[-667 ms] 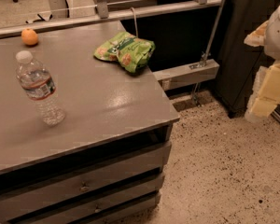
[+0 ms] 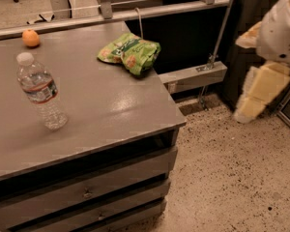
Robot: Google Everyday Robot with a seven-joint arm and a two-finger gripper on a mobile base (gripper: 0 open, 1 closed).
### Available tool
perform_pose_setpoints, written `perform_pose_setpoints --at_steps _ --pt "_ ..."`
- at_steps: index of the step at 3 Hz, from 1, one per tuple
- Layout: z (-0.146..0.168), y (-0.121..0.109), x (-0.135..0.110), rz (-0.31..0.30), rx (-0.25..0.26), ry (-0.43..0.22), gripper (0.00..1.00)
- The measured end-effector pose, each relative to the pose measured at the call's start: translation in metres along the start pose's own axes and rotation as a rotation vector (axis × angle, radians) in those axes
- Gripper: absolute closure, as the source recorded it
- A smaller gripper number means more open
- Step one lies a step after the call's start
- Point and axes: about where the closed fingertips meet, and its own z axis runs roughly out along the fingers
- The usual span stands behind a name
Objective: Move water bottle near orange
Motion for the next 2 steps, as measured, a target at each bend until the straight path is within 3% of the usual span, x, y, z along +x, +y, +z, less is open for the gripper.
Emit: perform_pose_setpoints --at_steps 2 --pt "0.065 -0.008 -0.131 -0.083 -0.101 -0.433 0.00"
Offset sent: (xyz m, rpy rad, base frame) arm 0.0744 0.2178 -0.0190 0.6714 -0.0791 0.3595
